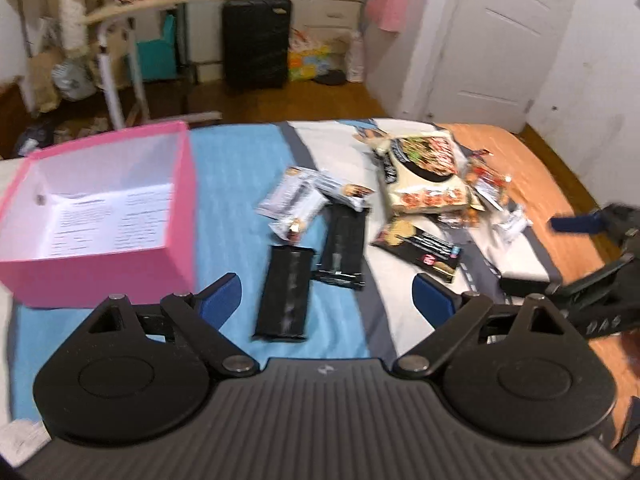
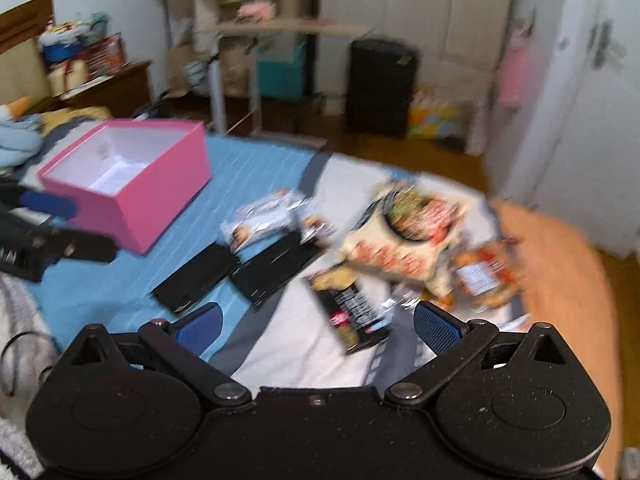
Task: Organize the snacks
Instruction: 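Grasp a black snack pack with the left tool while the right tool grasps the NB cracker pack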
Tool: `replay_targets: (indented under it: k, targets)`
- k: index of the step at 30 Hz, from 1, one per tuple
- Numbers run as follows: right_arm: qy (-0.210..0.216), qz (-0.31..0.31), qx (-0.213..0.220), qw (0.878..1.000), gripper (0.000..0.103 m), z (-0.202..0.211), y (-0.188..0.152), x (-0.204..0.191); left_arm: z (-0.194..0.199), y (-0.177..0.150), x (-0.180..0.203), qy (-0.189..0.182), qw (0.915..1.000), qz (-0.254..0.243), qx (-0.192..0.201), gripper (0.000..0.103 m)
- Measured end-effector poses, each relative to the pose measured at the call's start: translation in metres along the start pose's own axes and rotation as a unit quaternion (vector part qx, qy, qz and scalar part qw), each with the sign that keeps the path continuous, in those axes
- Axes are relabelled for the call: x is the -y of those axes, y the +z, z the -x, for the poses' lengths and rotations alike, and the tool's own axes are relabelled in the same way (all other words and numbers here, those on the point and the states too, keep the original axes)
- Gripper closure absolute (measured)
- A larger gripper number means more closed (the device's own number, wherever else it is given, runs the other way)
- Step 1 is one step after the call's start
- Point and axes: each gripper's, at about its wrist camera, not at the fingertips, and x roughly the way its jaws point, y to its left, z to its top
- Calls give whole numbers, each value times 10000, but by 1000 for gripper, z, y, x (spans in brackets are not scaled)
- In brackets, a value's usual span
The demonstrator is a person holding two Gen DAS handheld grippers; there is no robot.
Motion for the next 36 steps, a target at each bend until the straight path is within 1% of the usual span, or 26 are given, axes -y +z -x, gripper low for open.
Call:
replay_targets:
  k: [1,2,3,4,6,8,9,11,12,14,16,17,19,20,21,22,24,27,30,32,34,36]
  targets:
    - [192,60,-156,9997,0,-10,-2,1,-7,2,0,-2,10000,-12,-17,10]
    - [354,176,-204,9990,0,-18,-5,1,-15,2,1,45,10000,-53,-9,10]
    - [439,273,-205,9985,0,-24,-8,1,-25,2,4,182,9997,-153,15,10]
    - [430,340,-122,9984,0,-29,-12,1,-33,2,6,304,9992,-272,31,10]
    - [460,452,242,9976,0,-36,-18,3,-52,3,12,409,9974,-590,11,10]
    - [539,467,496,9962,1,-43,-20,11,-73,4,16,443,9952,-871,-79,10]
    - [530,461,633,9955,3,-47,-20,16,-83,5,17,434,9943,-969,-123,10]
    - [483,476,908,9936,4,-55,-23,26,-98,6,19,478,9925,-1122,-49,10]
    - [417,540,957,9931,4,-63,-24,30,-105,7,20,496,9915,-1204,18,10]
    - [267,710,829,9937,5,-84,-23,36,-119,9,22,472,9899,-1335,84,10]
    - [174,913,652,9935,7,-103,-26,38,-133,10,26,446,9869,-1550,104,19]
    - [150,1008,637,9928,12,-111,-27,40,-141,10,29,465,9838,-1728,113,23]
    - [169,1148,590,9915,13,-123,-29,42,-158,9,34,420,9790,-1995,54,27]
    - [174,1217,588,9907,14,-127,-29,43,-166,10,34,365,9787,-2019,-33,29]
    - [208,1277,613,9897,14,-131,-29,45,-176,11,32,335,9794,-1985,-159,33]
    - [250,1331,648,9887,14,-134,-28,47,-185,13,31,297,9806,-1915,-301,34]
    - [443,1393,666,9870,16,-139,-25,50,-200,17,27,193,9822,-1804,-477,39]
    - [638,1537,469,9849,24,-149,-21,48,-211,22,27,-22,9806,-1886,-531,39]
    - [588,1703,344,9830,26,-156,-19,45,-218,23,32,-224,9768,-2005,-718,39]
    - [611,1666,317,9836,26,-159,-17,47,-222,23,34,-289,9767,-1956,-833,39]
    - [600,1552,255,9857,33,-160,-15,50,-228,21,34,-340,9777,-1859,-921,39]
    - [587,1362,235,9887,45,-158,-15,54,-233,20,32,-331,9800,-1719,-951,40]
